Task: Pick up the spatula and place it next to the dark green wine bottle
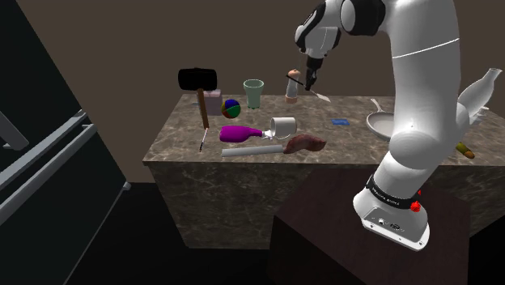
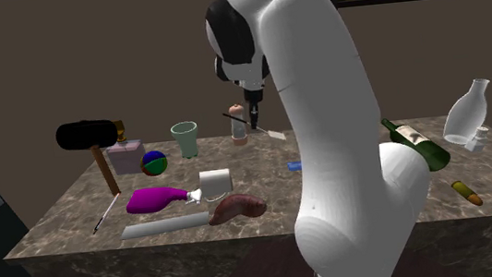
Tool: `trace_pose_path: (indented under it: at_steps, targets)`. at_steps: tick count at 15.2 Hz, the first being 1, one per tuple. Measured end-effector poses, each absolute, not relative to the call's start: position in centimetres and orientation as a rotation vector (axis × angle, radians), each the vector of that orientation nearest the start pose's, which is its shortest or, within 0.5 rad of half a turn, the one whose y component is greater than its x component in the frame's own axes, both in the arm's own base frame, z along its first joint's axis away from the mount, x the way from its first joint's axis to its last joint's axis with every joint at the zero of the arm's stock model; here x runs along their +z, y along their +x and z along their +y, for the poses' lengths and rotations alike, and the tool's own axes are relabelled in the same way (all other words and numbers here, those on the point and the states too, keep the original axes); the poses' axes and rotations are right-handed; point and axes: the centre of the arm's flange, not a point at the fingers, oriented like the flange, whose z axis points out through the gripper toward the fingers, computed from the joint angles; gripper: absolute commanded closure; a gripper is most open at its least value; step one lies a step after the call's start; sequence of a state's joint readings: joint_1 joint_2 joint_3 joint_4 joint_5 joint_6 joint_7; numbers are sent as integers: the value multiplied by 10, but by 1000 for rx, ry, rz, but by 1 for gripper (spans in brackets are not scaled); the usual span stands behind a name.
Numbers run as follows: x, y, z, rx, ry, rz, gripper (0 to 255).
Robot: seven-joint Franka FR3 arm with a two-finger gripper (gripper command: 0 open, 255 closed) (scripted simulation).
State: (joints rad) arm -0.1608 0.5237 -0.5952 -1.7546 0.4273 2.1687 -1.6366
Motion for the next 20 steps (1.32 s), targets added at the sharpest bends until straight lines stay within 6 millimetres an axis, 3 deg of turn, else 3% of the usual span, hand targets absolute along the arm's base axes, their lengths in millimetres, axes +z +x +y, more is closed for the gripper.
trace_pose_path:
  at_steps: [11, 20]
  targets:
    - [366, 507, -413, -97, -2929, -1067, 255]
    - [368, 402, -456, -97, -2930, -1065, 255]
